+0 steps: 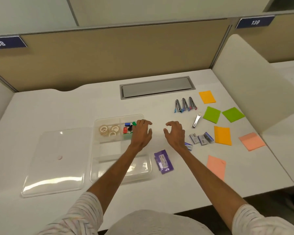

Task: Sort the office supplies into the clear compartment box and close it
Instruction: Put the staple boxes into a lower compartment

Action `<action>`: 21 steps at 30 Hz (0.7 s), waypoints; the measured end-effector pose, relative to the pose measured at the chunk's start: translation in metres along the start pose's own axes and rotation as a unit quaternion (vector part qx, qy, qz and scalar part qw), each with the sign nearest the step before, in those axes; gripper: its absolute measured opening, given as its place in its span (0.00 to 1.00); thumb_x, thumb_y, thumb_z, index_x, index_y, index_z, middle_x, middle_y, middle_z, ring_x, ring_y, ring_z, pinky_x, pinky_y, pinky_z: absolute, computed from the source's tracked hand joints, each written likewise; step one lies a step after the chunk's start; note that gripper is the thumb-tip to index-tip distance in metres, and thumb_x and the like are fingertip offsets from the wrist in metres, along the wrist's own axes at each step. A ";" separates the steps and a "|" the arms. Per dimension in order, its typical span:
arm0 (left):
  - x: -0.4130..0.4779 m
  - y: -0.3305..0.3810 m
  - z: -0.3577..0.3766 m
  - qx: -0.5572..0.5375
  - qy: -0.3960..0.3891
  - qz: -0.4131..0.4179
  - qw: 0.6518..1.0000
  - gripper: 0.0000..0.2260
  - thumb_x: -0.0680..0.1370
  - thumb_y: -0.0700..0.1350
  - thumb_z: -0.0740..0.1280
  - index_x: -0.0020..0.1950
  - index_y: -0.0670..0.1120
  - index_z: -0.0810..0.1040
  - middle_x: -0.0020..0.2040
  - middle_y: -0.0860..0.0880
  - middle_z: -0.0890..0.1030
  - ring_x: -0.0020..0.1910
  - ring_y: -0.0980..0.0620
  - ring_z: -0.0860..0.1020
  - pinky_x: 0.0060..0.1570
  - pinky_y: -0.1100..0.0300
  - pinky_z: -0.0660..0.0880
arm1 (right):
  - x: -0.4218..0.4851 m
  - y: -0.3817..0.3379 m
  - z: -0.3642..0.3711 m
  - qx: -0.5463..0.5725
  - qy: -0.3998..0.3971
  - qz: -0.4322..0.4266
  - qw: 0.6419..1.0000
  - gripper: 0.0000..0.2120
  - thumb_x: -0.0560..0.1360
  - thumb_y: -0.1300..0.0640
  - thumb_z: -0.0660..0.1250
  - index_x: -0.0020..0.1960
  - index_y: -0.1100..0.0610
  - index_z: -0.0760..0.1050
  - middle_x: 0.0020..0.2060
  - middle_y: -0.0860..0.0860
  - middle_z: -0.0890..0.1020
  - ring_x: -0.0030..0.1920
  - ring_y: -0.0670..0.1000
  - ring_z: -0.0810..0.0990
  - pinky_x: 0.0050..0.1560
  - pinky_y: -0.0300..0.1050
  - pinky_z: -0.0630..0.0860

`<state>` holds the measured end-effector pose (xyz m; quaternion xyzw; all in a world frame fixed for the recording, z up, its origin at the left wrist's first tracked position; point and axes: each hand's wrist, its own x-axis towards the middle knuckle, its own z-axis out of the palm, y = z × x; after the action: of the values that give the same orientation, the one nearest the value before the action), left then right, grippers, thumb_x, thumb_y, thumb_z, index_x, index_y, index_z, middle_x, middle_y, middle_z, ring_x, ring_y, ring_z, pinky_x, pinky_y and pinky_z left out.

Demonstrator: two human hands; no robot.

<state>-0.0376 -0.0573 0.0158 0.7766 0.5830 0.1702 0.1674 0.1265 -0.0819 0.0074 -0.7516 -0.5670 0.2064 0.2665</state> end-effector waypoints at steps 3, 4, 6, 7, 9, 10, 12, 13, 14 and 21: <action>-0.005 0.015 0.011 0.005 -0.012 0.018 1.000 0.13 0.81 0.45 0.61 0.65 0.47 0.74 0.65 0.49 0.75 0.67 0.50 0.69 0.65 0.53 0.67 | -0.007 0.017 -0.011 -0.012 0.003 0.021 1.000 0.13 0.78 0.57 0.65 0.62 0.57 0.74 0.63 0.53 0.76 0.65 0.53 0.73 0.64 0.51 0.67; -0.006 0.020 0.015 0.004 -0.017 0.024 1.000 0.13 0.81 0.45 0.61 0.64 0.47 0.75 0.65 0.49 0.75 0.67 0.50 0.69 0.65 0.53 0.67 | -0.010 0.022 -0.014 -0.019 0.002 0.028 0.999 0.13 0.78 0.58 0.65 0.62 0.57 0.74 0.63 0.53 0.76 0.65 0.53 0.73 0.65 0.51 0.67; -0.009 0.031 0.022 0.004 -0.032 0.035 0.999 0.13 0.81 0.45 0.61 0.65 0.47 0.75 0.66 0.49 0.75 0.68 0.50 0.69 0.65 0.54 0.66 | -0.015 0.033 -0.019 -0.028 0.002 0.042 0.999 0.13 0.78 0.60 0.64 0.62 0.57 0.74 0.63 0.53 0.76 0.66 0.54 0.72 0.66 0.52 0.67; -0.010 0.035 0.025 0.004 -0.041 0.040 0.998 0.13 0.81 0.45 0.61 0.65 0.47 0.75 0.66 0.49 0.75 0.68 0.50 0.69 0.65 0.54 0.66 | -0.018 0.038 -0.021 -0.030 0.005 0.049 0.998 0.13 0.77 0.60 0.64 0.62 0.57 0.74 0.63 0.53 0.76 0.66 0.54 0.73 0.67 0.52 0.68; -0.011 0.045 0.032 0.001 -0.069 0.050 0.996 0.14 0.81 0.45 0.61 0.66 0.47 0.74 0.66 0.49 0.75 0.68 0.49 0.69 0.66 0.54 0.66 | -0.024 0.048 -0.027 -0.029 0.014 0.066 0.997 0.14 0.77 0.61 0.64 0.62 0.57 0.74 0.63 0.54 0.76 0.65 0.54 0.73 0.67 0.53 0.69; -0.012 0.049 0.034 -0.002 -0.089 0.054 0.995 0.14 0.81 0.46 0.62 0.67 0.47 0.73 0.66 0.48 0.75 0.68 0.49 0.69 0.66 0.54 0.66 | -0.027 0.053 -0.029 -0.030 0.018 0.075 0.997 0.14 0.77 0.62 0.64 0.62 0.57 0.74 0.63 0.54 0.77 0.65 0.55 0.73 0.66 0.53 0.70; -0.011 0.057 0.040 -0.006 -0.132 0.059 0.989 0.16 0.80 0.47 0.63 0.68 0.47 0.72 0.67 0.48 0.74 0.68 0.48 0.69 0.66 0.53 0.66 | -0.029 0.064 -0.035 -0.037 0.019 0.091 0.995 0.15 0.77 0.61 0.65 0.63 0.57 0.74 0.63 0.54 0.76 0.65 0.55 0.73 0.66 0.53 0.71; -0.011 0.061 0.043 -0.006 -0.153 0.059 0.987 0.18 0.80 0.48 0.64 0.69 0.47 0.71 0.68 0.47 0.73 0.68 0.48 0.69 0.67 0.53 0.66 | -0.029 0.069 -0.039 -0.041 0.016 0.099 0.994 0.16 0.77 0.59 0.65 0.65 0.57 0.73 0.64 0.54 0.76 0.66 0.55 0.73 0.66 0.52 0.70; -0.010 0.066 0.046 -0.003 -0.171 0.060 0.983 0.19 0.79 0.49 0.65 0.69 0.47 0.70 0.69 0.47 0.72 0.69 0.48 0.68 0.67 0.52 0.66 | -0.028 0.074 -0.043 -0.047 0.011 0.108 0.993 0.17 0.78 0.58 0.65 0.66 0.57 0.72 0.65 0.54 0.76 0.67 0.54 0.72 0.67 0.53 0.69; -0.015 0.100 0.073 0.012 -0.240 0.017 0.971 0.30 0.76 0.57 0.69 0.74 0.50 0.63 0.70 0.46 0.71 0.67 0.46 0.72 0.66 0.49 0.71 | -0.016 0.101 -0.064 -0.095 -0.021 0.153 0.983 0.23 0.77 0.52 0.68 0.70 0.57 0.69 0.67 0.55 0.74 0.69 0.56 0.70 0.66 0.53 0.70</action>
<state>0.0770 -0.1022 -0.0040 0.8064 0.5148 -0.0259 0.2900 0.2368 -0.1298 -0.0071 -0.8468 -0.4678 0.2057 0.1473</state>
